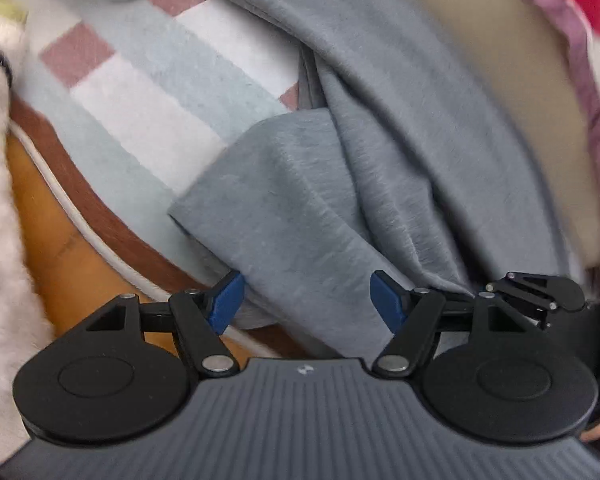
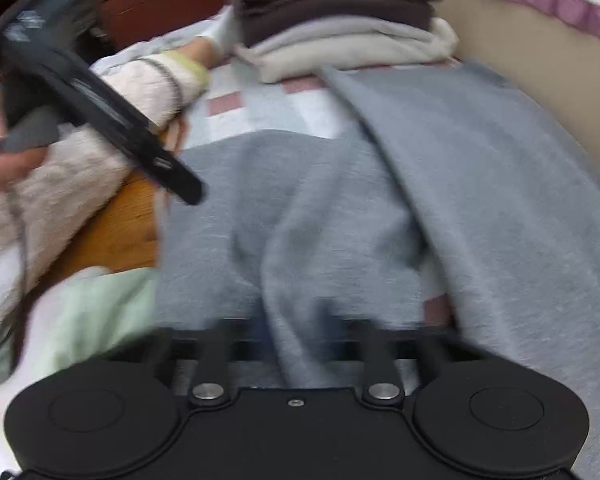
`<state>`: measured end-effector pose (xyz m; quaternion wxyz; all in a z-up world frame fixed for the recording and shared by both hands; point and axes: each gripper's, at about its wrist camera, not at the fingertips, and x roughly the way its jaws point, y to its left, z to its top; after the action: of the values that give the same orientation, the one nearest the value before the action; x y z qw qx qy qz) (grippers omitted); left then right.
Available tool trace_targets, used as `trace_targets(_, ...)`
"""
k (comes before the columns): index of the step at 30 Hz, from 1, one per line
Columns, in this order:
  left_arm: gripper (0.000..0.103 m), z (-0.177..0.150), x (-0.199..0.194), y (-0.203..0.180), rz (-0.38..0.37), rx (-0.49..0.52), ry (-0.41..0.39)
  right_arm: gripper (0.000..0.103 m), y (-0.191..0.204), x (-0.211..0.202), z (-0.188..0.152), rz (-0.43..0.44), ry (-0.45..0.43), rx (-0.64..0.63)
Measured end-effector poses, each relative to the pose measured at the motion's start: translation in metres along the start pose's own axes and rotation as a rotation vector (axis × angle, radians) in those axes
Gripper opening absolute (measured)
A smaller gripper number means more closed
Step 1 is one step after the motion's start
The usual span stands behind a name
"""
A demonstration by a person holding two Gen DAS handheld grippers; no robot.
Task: Fold clothes
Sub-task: 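Pinch the sweatshirt edge with the left gripper and lift it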
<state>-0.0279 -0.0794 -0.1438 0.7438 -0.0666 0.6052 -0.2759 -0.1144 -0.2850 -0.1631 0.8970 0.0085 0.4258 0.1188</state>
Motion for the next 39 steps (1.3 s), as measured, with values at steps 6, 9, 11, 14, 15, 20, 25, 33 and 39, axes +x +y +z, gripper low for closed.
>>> trace_targets(6,0.069,0.001,-0.012,-0.03,-0.011,0.109,-0.151,0.001,-0.071,-0.092,0.005,-0.219,-0.313,0.208)
trace_targets(9,0.069,-0.003,-0.001,-0.037,-0.062,0.094,-0.131,0.001,-0.109,-0.085,-0.017,-0.38,-0.244,0.273)
trace_targets(11,0.069,-0.012,0.011,-0.039,-0.045,0.102,-0.081,0.001,-0.133,-0.071,-0.033,-0.418,-0.165,0.38)
trace_targets(14,0.069,-0.019,0.022,-0.037,-0.006,0.112,-0.03,0.001,-0.161,-0.049,-0.052,-0.367,-0.093,0.556)
trace_targets(15,0.069,-0.018,0.023,-0.034,0.003,0.101,-0.031,0.001,-0.168,-0.041,-0.055,-0.353,-0.08,0.608)
trace_targets(20,0.07,-0.007,0.013,-0.014,-0.059,-0.038,-0.071,0.005,-0.165,-0.037,-0.057,-0.367,-0.066,0.615)
trace_targets(25,0.075,-0.005,0.029,-0.012,-0.149,-0.112,-0.123,0.013,-0.161,-0.054,-0.067,-0.392,-0.032,0.586)
trace_targets(33,0.072,-0.001,0.055,-0.041,0.045,0.036,-0.288,0.036,-0.18,-0.082,-0.092,-0.212,-0.132,0.816)
trace_targets(39,0.005,0.003,0.03,-0.056,-0.005,0.133,-0.416,0.047,-0.173,-0.134,-0.122,0.04,-0.413,1.004)
